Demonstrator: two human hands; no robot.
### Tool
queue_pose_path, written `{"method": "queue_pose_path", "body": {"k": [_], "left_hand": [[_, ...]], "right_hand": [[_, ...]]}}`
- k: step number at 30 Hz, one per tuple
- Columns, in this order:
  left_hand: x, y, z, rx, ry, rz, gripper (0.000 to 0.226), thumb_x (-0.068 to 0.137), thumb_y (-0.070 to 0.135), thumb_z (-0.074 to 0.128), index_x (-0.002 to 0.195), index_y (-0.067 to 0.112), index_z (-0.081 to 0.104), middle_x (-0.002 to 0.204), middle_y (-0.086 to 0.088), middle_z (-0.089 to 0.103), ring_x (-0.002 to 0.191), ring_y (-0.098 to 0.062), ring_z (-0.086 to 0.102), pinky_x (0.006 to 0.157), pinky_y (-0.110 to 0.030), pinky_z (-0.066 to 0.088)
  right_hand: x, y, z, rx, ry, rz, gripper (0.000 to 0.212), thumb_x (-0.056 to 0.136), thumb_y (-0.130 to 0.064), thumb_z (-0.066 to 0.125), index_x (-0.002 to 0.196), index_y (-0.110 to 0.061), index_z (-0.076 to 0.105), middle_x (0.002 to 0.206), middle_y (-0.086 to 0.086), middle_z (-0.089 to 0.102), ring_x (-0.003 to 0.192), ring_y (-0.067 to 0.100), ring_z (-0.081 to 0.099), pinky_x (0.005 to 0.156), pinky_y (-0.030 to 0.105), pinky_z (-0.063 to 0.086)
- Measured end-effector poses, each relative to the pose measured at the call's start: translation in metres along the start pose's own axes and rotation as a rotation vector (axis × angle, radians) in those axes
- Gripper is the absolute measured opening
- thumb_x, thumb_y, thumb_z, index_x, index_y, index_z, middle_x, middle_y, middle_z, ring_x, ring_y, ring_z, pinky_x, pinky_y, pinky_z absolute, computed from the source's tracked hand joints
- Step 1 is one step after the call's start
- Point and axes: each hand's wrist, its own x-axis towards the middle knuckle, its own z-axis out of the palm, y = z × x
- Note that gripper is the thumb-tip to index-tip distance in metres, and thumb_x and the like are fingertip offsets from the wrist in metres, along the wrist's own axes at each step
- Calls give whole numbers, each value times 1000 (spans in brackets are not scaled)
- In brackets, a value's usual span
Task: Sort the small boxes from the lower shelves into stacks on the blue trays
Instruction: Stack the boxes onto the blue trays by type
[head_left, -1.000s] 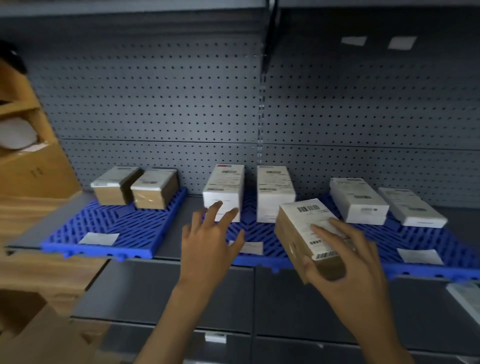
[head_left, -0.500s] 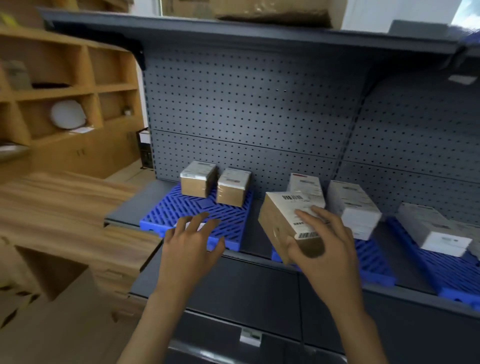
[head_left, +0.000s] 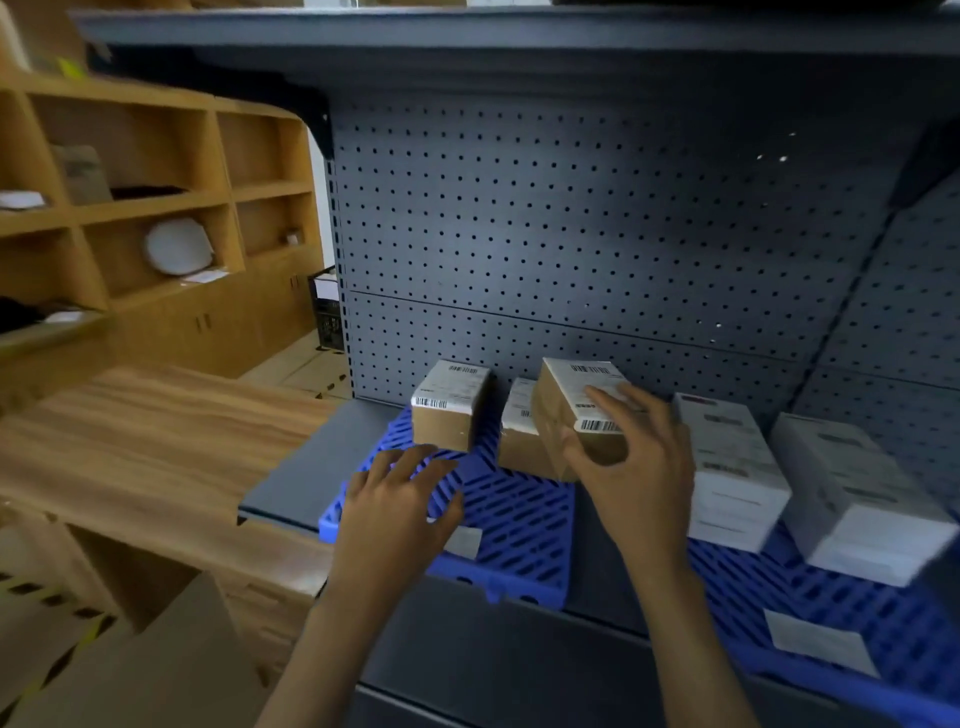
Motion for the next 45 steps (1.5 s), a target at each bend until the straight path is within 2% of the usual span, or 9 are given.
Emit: {"method": "queue_pose_path", "body": {"k": [6,12,16,22,28,32,37,41,45], "left_hand": [[31,-27,24,0,-60,17,41,88,50,48,112,30,73,126,4,68,113,-28,63,77,-46,56],[50,-47,34,-38,-64,90,37,88,49,48,110,31,71,124,6,68,108,-28,65,75,-42,53],[60,-62,36,-116,-45,163,35,89,49,48,109,28,69,122,5,67,108,-29,64,73,-42,53],[58,-83,37,-169,-114,211,39,91,49,46,117,33,69,128,7,65,114,-26,61,75,-40,52],[48,-94,39,-230,-121,274,29,88,41,69,115,28,71,121,5,66,111,-28,61,76,-42,53],[35,-84,37,-264,-135,332,38,92,45,52,117,27,72,122,1,67,112,-31,61,77,-47,55],[10,-56,28,-290,-161,417,39,89,46,57,119,26,73,129,1,67,115,-32,61,79,-51,56],[-18,-18,17,-337,-188,466,41,93,48,49,119,26,73,129,3,67,115,-29,62,81,-49,56],[-60,30,10,-341,-264,500,34,94,44,61,123,29,69,131,5,63,120,-25,58,88,-49,54]], "right_hand": [[26,4,60,-56,-16,31,52,85,-63,62,128,-35,68,139,-8,55,119,27,53,90,50,53],[38,-2,97,-258,-10,87,53,83,-60,72,129,-35,67,142,-5,54,114,33,50,85,49,53],[43,-10,114,-362,-26,118,56,85,-65,65,133,-36,63,145,-3,51,116,35,48,84,51,54],[44,-25,120,-466,-56,162,62,87,-71,58,138,-37,59,149,3,45,122,37,48,95,57,51],[6,-37,84,-480,-32,146,62,91,-61,62,144,-30,52,153,9,41,138,34,39,104,57,46],[-40,-47,49,-570,-27,145,51,92,-48,68,137,-25,57,144,9,51,128,35,50,94,53,52],[-109,-50,9,-653,-114,219,49,93,-47,66,136,-27,58,140,6,55,121,33,54,92,52,53],[-161,-44,-27,-675,-142,305,49,92,-54,59,135,-30,58,137,0,56,120,32,56,88,52,55],[-213,-32,-76,-691,-177,375,47,89,-56,58,129,-31,61,132,-3,58,111,31,60,83,49,57]]}}
